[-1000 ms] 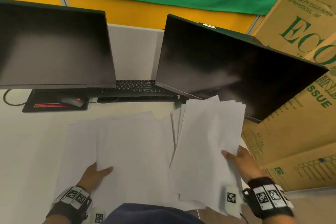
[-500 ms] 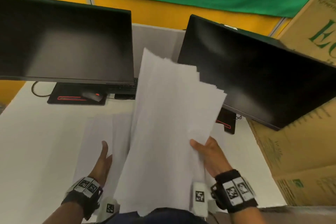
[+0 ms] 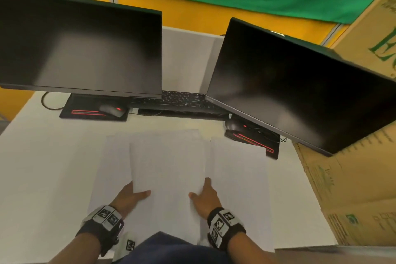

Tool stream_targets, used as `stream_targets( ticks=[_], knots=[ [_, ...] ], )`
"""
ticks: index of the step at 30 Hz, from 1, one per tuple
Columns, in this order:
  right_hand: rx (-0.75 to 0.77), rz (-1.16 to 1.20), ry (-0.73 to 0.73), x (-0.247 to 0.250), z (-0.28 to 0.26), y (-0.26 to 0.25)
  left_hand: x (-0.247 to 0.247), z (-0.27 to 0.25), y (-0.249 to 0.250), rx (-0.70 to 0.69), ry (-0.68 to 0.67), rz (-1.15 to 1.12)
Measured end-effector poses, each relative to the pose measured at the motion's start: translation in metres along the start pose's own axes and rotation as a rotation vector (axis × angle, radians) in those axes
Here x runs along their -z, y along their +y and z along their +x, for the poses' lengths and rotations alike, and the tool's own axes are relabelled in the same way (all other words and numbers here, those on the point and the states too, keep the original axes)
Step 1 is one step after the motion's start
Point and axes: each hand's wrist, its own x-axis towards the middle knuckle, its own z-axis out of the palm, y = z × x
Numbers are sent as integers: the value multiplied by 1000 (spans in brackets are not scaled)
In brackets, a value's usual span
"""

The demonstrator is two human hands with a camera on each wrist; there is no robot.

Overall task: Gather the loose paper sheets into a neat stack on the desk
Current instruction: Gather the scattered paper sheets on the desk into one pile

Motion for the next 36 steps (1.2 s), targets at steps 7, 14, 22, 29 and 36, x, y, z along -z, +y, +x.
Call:
stream_targets(
  ticks=[7, 14, 22, 29, 36],
  knots=[
    [-431, 87, 649, 90, 6, 40, 0, 12, -13, -38, 62, 128],
    [-605, 112, 487, 122, 6, 83, 1, 22, -18, -56, 86, 140],
    [-463, 324, 383, 115, 14, 74, -3, 22, -19, -70, 112, 152],
    [-370, 485, 232, 115, 5, 85, -1, 23, -21, -72, 108, 125],
    [-195, 268, 530, 184, -59, 68, 0, 23, -23, -55, 105, 128]
  ],
)
